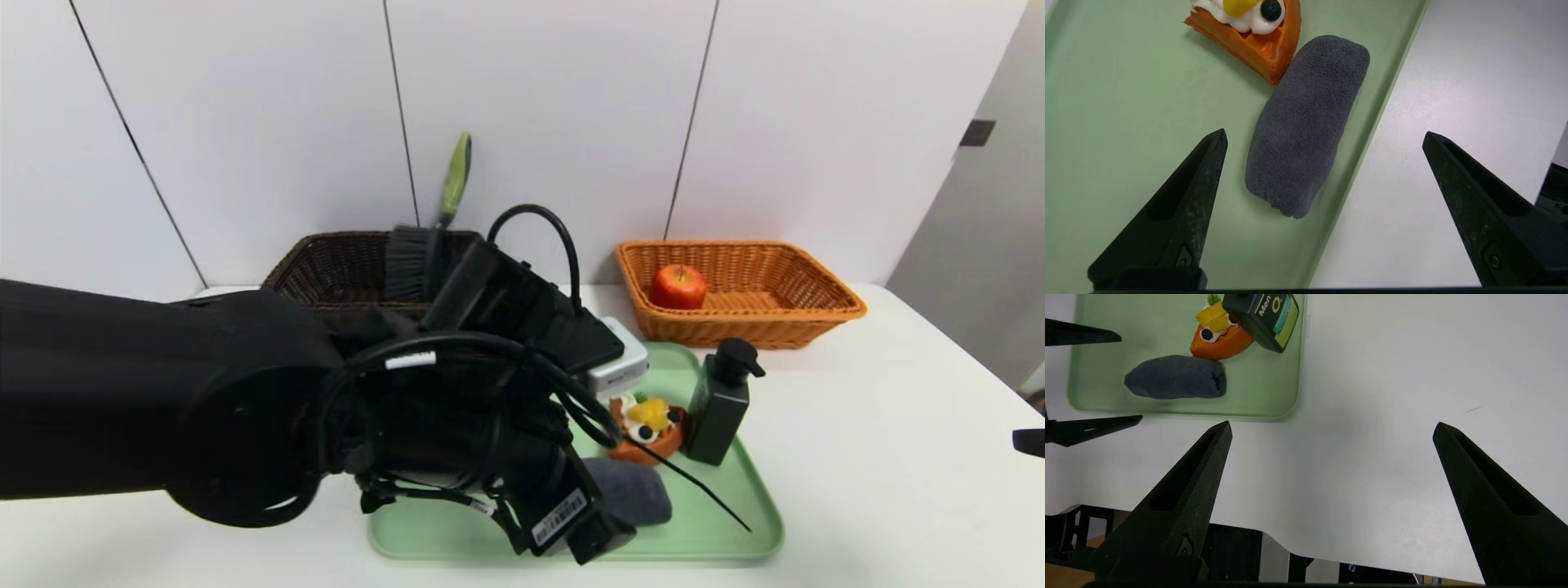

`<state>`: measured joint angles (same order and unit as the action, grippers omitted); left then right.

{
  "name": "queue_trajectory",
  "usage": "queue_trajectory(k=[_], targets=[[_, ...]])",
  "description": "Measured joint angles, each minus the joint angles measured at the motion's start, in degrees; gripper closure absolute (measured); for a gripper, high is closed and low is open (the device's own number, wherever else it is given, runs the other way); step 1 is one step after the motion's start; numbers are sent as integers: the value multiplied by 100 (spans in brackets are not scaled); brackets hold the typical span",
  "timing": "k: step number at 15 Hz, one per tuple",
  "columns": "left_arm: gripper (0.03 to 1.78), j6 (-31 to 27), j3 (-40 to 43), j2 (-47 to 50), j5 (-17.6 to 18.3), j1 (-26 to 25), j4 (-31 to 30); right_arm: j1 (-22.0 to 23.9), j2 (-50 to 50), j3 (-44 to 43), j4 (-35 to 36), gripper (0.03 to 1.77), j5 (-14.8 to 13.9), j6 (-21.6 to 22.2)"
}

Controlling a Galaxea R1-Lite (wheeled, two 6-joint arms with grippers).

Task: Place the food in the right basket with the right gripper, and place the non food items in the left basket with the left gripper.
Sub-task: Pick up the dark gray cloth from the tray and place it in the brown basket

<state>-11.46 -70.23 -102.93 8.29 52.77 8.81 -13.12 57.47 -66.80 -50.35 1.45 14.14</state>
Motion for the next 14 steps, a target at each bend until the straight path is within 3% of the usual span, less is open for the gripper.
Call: queue_trajectory(k=[10,12,14], targets=[[12,28,22,-940,-46,12,-396,13,35,88,11,10,-5,2],[48,28,13,-1023,-57,12,-422,13,38,85,13,10,-5,2],[73,35,11,-1044,-157,11,-418,13,38,82,13,10,2,0]])
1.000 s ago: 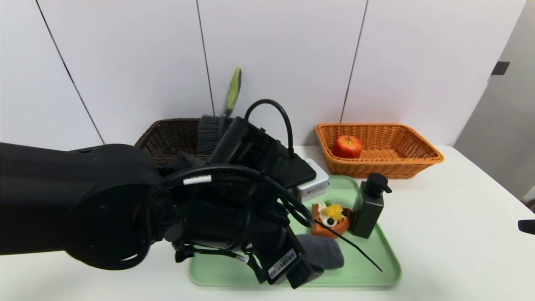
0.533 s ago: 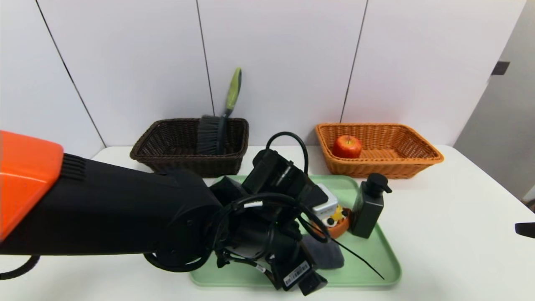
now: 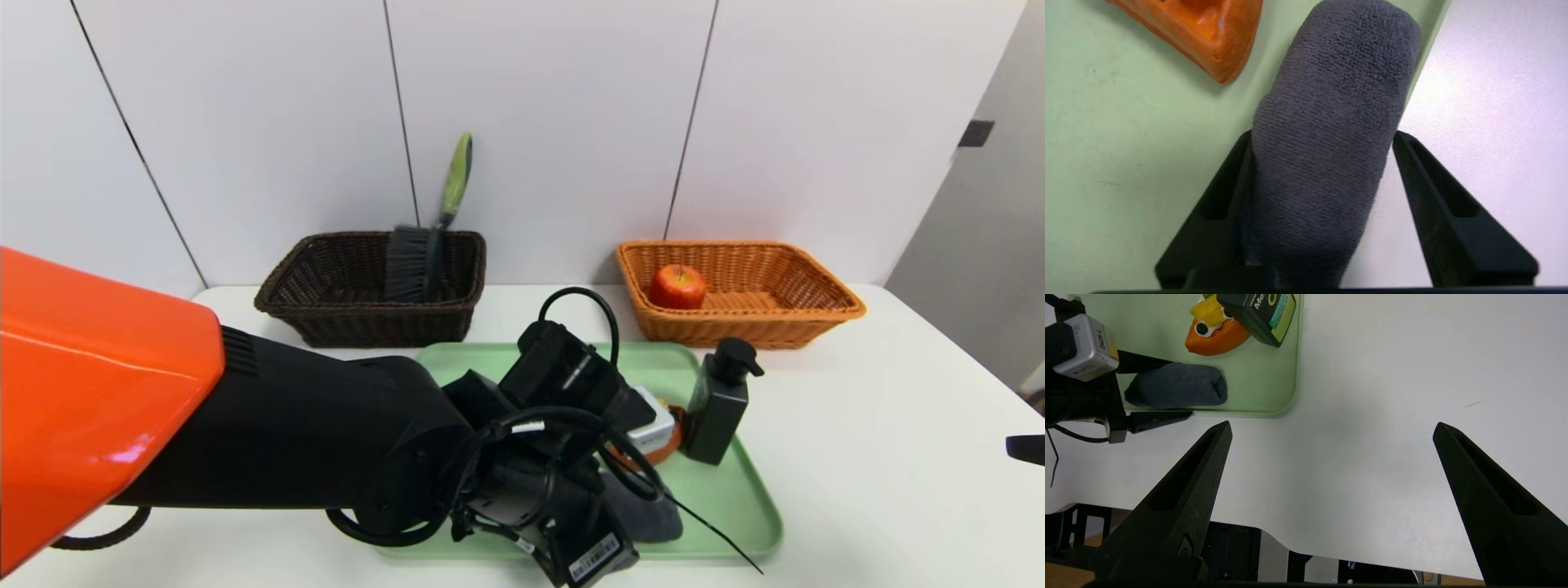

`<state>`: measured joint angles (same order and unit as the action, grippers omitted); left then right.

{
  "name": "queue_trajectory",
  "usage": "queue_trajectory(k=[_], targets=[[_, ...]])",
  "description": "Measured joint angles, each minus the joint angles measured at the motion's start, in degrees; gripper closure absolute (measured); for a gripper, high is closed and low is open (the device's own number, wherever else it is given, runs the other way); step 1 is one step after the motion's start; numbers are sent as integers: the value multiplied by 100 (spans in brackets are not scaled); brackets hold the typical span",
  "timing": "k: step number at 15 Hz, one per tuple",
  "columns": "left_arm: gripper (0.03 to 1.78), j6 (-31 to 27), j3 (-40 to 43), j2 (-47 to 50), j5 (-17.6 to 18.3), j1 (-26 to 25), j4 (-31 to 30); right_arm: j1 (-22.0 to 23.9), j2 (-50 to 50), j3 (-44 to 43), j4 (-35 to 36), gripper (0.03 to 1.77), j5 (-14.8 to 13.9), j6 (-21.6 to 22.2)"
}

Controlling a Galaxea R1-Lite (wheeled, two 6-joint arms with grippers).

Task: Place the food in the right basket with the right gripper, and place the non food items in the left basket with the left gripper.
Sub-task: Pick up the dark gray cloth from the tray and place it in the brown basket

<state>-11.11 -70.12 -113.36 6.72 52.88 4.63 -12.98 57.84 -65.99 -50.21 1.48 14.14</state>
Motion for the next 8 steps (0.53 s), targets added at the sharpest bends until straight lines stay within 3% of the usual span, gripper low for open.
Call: queue_trajectory(k=[3,5,6,8], targets=[[99,6,-20,40,-291,-27,-26,0,0,0,5,10,0,2],[119,4,-39,129,-289,-63,-1,1,0,-2,7,10,1,0],[151,-11,-71,190,-269,-74,-10,-2,1,-2,9,10,1,2],[154,-7,-105,322,-267,-233,0,-2,0,0,-4,10,-2,0]])
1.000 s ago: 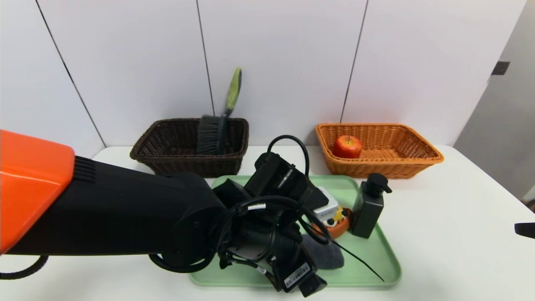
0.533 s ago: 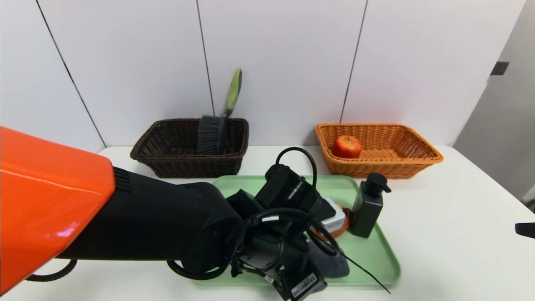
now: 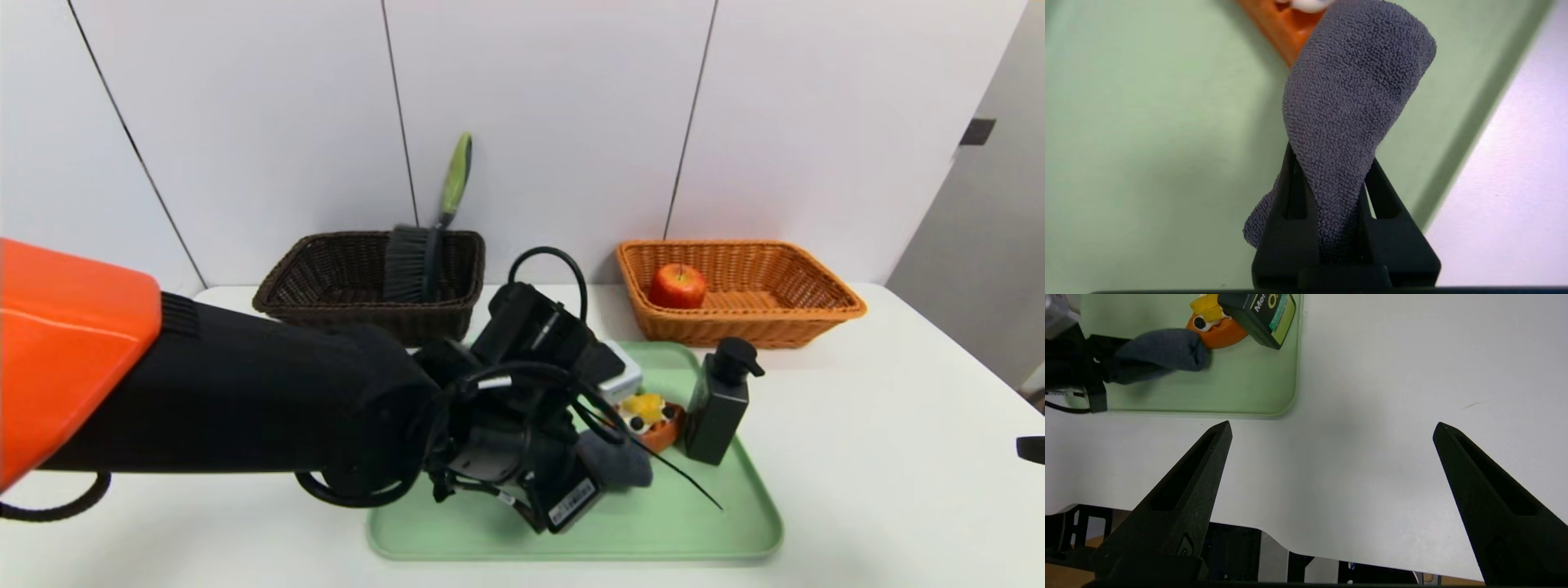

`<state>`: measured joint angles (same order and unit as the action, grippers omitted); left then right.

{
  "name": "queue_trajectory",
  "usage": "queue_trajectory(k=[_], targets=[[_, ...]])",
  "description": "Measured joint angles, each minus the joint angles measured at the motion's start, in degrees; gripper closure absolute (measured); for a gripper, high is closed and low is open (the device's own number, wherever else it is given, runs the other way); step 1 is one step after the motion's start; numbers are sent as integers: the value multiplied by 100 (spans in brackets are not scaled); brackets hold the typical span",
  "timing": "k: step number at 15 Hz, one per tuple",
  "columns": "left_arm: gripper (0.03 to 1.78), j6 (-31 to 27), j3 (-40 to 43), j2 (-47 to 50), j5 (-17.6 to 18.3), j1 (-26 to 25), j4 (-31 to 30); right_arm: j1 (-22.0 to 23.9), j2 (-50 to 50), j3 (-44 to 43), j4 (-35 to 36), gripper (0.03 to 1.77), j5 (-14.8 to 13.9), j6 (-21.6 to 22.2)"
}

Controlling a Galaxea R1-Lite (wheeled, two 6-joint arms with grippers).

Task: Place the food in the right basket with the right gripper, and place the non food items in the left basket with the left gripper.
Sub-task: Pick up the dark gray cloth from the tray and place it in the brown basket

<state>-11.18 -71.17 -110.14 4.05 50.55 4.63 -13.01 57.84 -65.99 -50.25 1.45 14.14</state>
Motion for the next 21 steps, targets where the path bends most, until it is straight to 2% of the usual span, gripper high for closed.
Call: queue_trajectory(k=[8,16,21], targets=[[154,-1,-33,651,46,-211,32,-2,-5,0,9,10,-2,0],[154,0,-30,874,49,-263,35,-5,0,-20,78,10,2,-9],[154,16,-72,1154,39,-784,62,-9,6,2,312,10,83,-4]])
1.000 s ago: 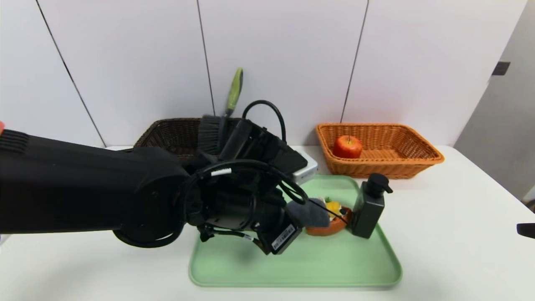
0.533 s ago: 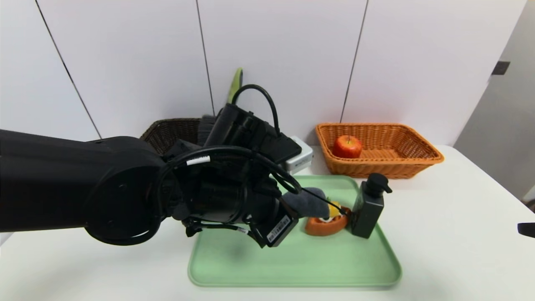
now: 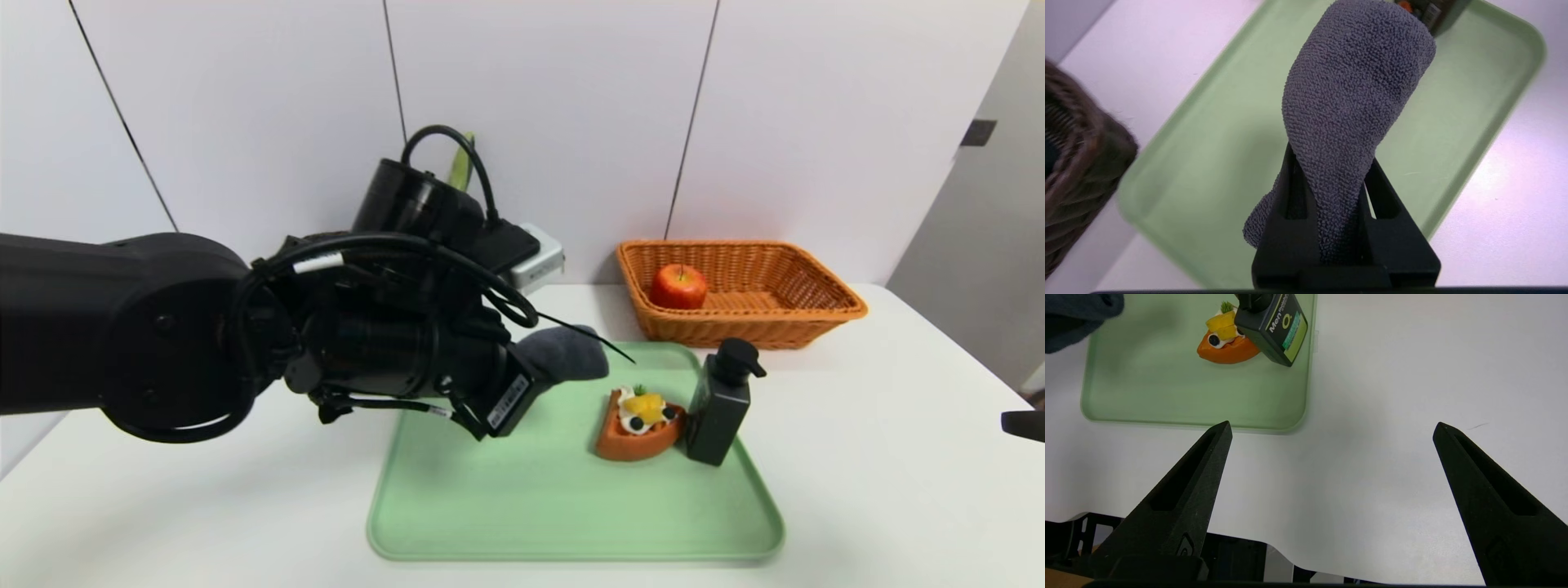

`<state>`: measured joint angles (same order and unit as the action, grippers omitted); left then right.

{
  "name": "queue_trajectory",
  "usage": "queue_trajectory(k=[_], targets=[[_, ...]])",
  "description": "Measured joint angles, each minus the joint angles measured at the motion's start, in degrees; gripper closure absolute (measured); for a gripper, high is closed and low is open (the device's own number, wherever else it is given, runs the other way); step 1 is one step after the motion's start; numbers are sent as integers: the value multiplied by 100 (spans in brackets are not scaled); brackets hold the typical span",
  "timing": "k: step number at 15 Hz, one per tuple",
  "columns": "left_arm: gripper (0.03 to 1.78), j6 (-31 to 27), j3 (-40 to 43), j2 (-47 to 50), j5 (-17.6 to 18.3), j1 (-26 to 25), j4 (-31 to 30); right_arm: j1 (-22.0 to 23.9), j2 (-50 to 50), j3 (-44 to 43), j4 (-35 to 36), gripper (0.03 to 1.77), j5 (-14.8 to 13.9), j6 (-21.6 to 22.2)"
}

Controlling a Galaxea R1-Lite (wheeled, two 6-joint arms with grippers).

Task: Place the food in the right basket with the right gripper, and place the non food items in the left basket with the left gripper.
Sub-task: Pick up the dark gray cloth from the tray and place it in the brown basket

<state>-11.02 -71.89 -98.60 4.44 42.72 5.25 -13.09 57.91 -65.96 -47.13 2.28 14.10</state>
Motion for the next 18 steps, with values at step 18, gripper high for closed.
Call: queue_trajectory(k=[18], targets=[[154,-80,-1137,-197,5,-3156,254,6,2,1,20,10,-30,-5]])
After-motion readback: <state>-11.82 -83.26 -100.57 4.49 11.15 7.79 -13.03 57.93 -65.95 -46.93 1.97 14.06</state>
